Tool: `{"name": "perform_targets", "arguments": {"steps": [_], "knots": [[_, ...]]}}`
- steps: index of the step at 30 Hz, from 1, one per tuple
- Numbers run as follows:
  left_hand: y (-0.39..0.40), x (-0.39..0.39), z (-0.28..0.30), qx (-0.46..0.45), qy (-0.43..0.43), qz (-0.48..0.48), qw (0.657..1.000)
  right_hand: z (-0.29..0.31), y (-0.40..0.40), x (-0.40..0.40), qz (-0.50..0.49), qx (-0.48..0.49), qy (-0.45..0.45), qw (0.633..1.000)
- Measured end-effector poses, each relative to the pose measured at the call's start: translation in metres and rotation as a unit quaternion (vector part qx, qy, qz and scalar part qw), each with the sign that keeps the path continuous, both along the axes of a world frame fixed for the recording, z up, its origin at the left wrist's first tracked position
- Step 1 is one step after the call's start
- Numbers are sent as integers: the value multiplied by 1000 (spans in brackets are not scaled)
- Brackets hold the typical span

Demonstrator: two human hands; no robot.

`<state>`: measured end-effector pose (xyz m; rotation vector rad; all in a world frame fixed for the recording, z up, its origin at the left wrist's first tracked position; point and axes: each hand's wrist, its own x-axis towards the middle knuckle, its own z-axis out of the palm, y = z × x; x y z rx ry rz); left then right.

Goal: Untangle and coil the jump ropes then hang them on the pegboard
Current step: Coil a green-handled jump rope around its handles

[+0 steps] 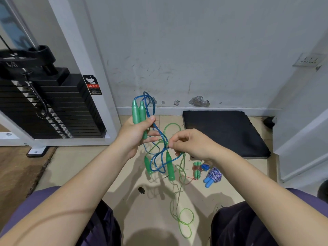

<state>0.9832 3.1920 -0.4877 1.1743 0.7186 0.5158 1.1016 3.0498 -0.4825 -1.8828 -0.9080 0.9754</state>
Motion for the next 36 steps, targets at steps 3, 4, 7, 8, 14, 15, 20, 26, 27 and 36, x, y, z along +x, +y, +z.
{"name": "perform_targets", "arguments": {"steps": [3,4,7,8,14,15,20,26,27,36], "knots": [[-1,0,1,-29,-8,-11,999,-2,1,1,-13,28,24,999],[-2,1,2,-40,-10,-18,999,-4,2,1,-14,30,30,999],[-9,2,3,-55,-17,-46,997,-5,4,-3,-7,25,17,1000],[-9,3,3,-59,-21,-49,997,-5,4,-4,-5,18,-5,1000],[-3,3,2,-59,-11,-14,998,-4,5,-4,8,40,-76,996],[-2,3,1,-62,-6,-6,998,-4,4,-3,1,48,-71,996],[4,1,0,-134,-24,38,990,-5,3,2,-21,95,-54,994],[19,-2,-1,-148,-10,74,986,-5,1,18,-92,164,-82,979],[19,-3,-1,-135,-8,71,988,-4,0,21,-106,170,-74,977],[2,-4,8,-87,-34,26,995,-4,-2,17,14,55,-74,996]]}}
